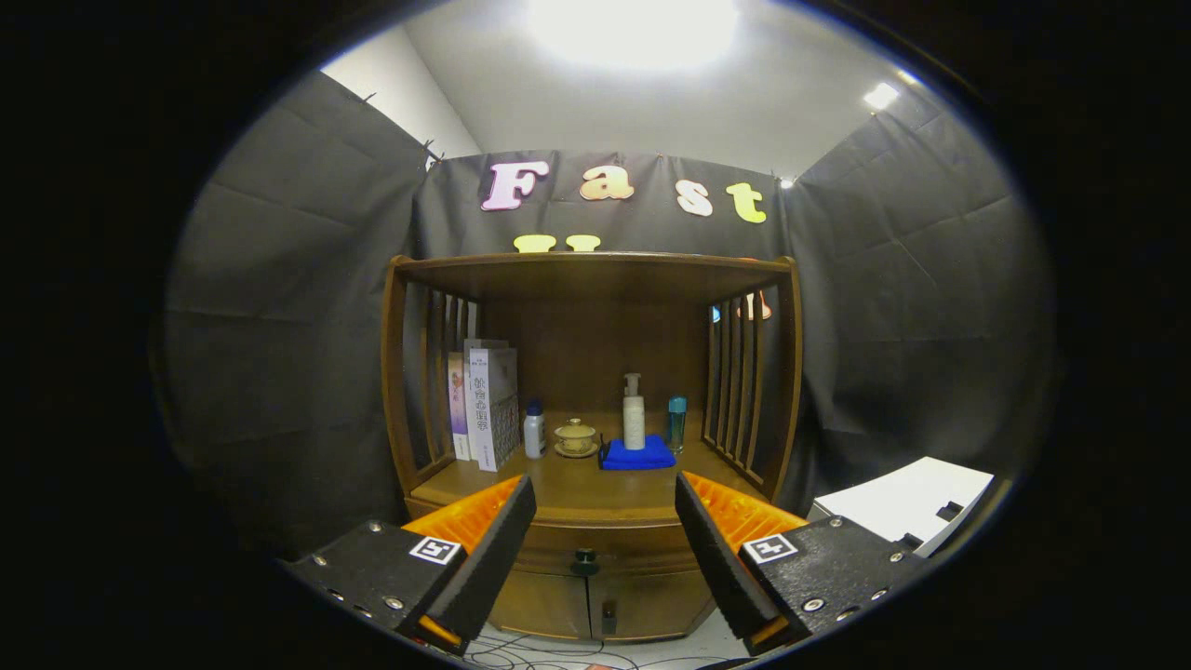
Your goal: Pull open the drawer, take out the items inside it, and place them on the countertop above the cabinet.
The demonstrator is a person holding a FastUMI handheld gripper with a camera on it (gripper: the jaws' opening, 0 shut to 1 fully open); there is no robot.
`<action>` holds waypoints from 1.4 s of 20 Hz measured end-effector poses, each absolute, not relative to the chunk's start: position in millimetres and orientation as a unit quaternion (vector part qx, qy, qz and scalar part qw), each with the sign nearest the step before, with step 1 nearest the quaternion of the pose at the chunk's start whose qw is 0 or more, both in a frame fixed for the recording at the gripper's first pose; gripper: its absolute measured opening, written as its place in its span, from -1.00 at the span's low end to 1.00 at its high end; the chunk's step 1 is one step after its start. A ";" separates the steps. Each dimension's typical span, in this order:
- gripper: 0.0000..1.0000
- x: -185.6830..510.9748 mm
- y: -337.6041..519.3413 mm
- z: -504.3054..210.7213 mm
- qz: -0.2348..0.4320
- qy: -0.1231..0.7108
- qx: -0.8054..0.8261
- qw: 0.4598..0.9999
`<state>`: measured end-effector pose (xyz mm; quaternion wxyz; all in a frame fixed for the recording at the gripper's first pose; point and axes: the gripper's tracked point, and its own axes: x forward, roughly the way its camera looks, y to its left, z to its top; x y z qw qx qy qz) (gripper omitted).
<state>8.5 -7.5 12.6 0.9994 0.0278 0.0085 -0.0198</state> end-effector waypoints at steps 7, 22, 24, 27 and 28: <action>0.88 9.7 -13.0 11.6 -0.022 0.000 0.003 1.000; 0.89 22.4 -20.7 -5.0 -0.016 0.008 0.030 0.999; 0.88 23.8 -13.2 -8.5 -0.009 0.012 0.030 0.999; 0.89 24.3 0.4 -7.0 0.003 0.007 0.033 0.999; 0.89 23.5 2.9 -6.2 0.003 0.004 0.032 0.999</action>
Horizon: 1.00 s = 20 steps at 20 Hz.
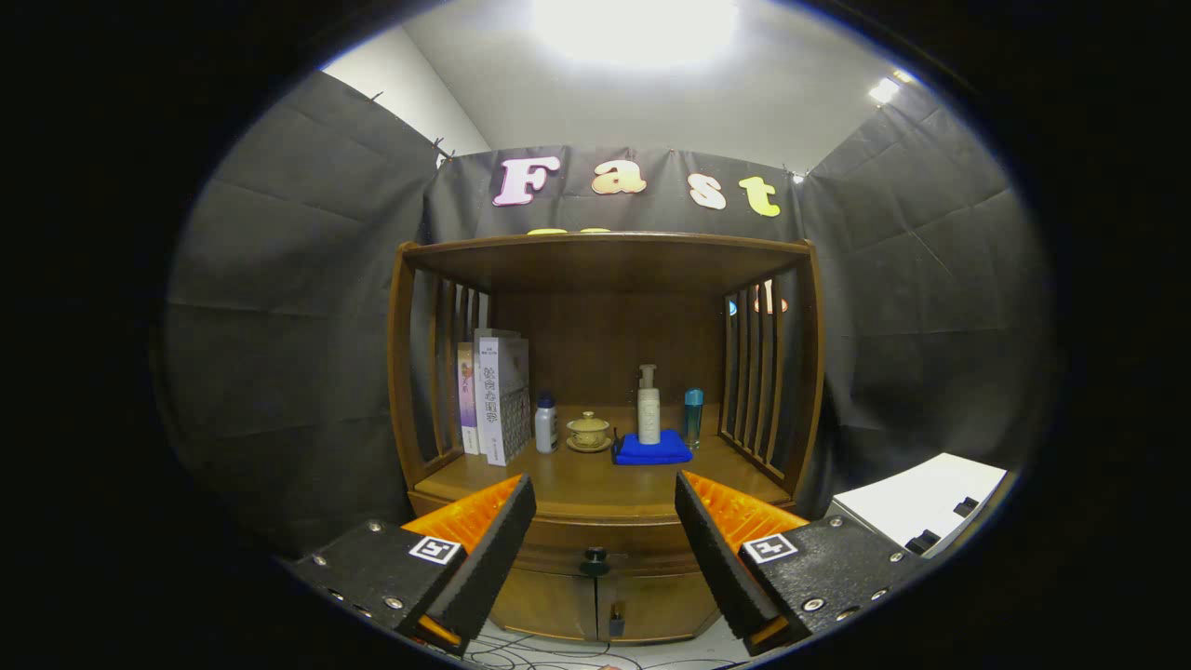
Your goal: Pull open the drawer, take out the items inside it, and place them on the countertop above the cabinet.
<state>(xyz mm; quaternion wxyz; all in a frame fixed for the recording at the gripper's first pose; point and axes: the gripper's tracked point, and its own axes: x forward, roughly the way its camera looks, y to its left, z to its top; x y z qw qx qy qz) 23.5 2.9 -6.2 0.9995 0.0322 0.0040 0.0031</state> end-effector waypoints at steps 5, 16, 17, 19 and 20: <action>0.88 34.1 13.9 -27.2 0.011 0.008 0.009 1.000; 0.89 148.5 31.9 -195.1 -0.005 0.105 -0.005 0.994; 0.86 151.7 31.8 -209.8 -0.001 0.118 -0.003 0.993; 0.69 160.4 33.1 -228.6 0.004 0.133 -0.001 0.991; 0.58 164.1 32.4 -235.0 0.003 0.135 0.002 0.991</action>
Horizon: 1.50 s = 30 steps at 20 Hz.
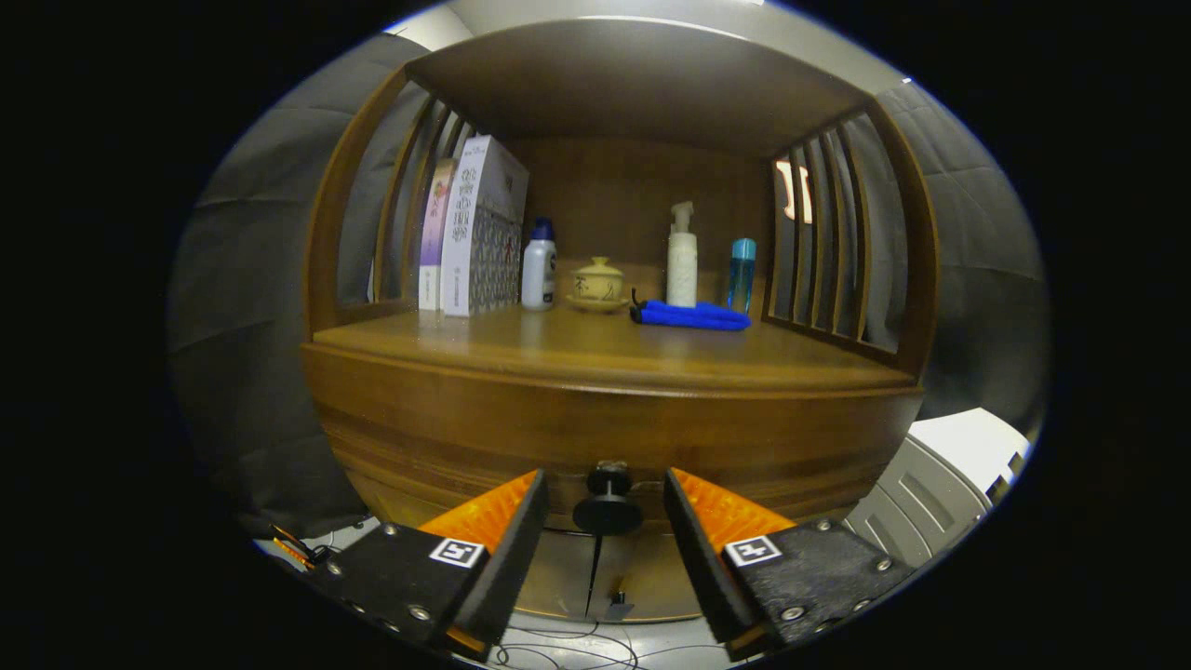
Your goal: Pull open the drawer, take out the items inside it, and place them on the countertop above the cabinet.
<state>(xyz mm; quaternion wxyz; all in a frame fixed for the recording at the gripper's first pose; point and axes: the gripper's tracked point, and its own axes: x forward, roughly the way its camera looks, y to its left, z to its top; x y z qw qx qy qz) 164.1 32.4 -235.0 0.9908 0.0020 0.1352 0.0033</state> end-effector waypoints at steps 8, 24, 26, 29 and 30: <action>-0.03 174.8 33.1 -247.5 -0.006 0.133 0.006 0.991; -0.43 95.0 33.1 -250.7 -0.009 0.138 0.005 0.990; -0.43 82.5 34.5 -250.9 -0.008 0.141 0.002 0.990; -0.43 62.6 34.3 -253.5 -0.009 0.148 -0.003 0.989; -0.43 54.9 34.7 -256.3 -0.009 0.153 -0.003 0.988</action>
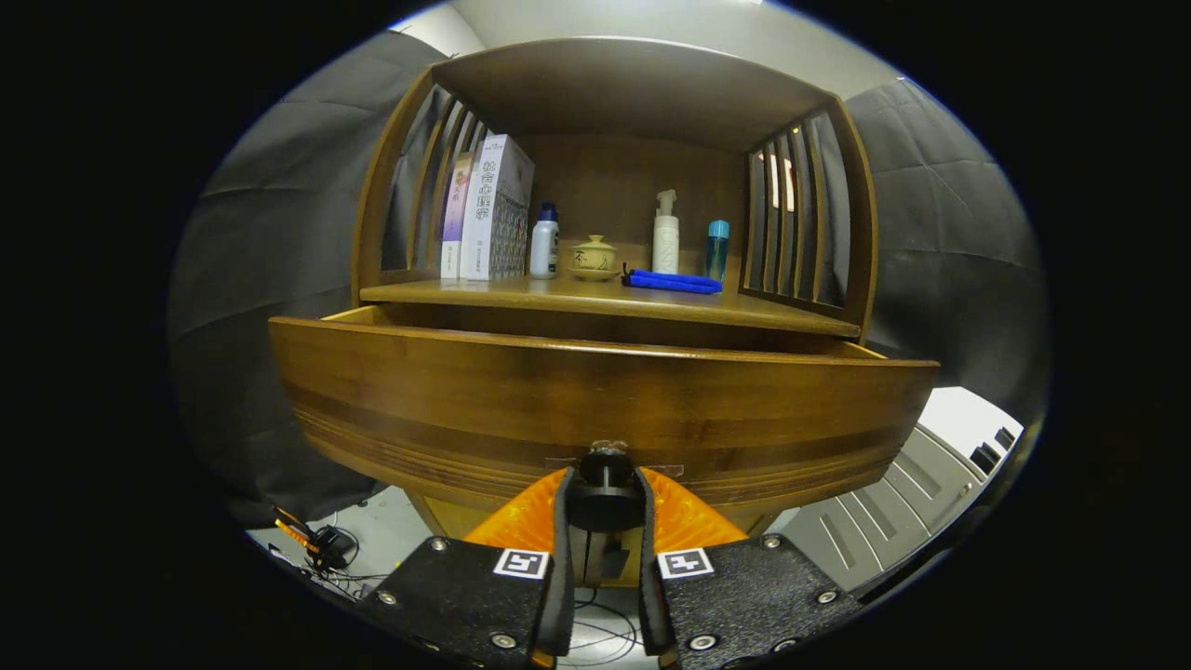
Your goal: Pull open the drawer, take out the items inside it, and place them on the countertop above the cabinet.
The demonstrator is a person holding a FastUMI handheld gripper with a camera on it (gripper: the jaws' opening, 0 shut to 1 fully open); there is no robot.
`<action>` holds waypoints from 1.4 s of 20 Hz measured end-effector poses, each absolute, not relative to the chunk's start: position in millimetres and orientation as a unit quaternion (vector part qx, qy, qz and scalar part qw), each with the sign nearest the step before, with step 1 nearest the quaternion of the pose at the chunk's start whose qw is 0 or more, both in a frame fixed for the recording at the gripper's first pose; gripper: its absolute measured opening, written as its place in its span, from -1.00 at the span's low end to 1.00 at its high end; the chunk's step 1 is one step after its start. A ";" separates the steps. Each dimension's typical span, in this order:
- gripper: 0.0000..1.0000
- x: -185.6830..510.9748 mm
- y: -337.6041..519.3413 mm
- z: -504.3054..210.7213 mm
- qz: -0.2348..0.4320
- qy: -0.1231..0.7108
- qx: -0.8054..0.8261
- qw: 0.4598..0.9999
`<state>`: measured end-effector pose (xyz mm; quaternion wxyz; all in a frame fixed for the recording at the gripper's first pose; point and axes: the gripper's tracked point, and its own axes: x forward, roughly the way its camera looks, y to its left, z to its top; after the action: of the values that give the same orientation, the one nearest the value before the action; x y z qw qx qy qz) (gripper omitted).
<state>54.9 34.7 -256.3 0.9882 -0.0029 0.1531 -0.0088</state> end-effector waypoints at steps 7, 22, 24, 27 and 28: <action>-0.43 16.6 42.8 -256.3 0.001 0.155 -0.008 0.988; -0.26 -15.6 51.8 -257.4 0.010 0.169 0.011 0.986; 0.07 -24.0 55.1 -244.7 0.035 0.158 -0.002 0.987; 0.56 -28.9 52.4 -191.3 0.040 0.097 0.011 0.994; 0.72 -31.5 54.6 -176.7 0.044 0.094 0.021 0.994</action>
<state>-31.5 54.6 -176.7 0.9943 0.0209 0.0942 0.0442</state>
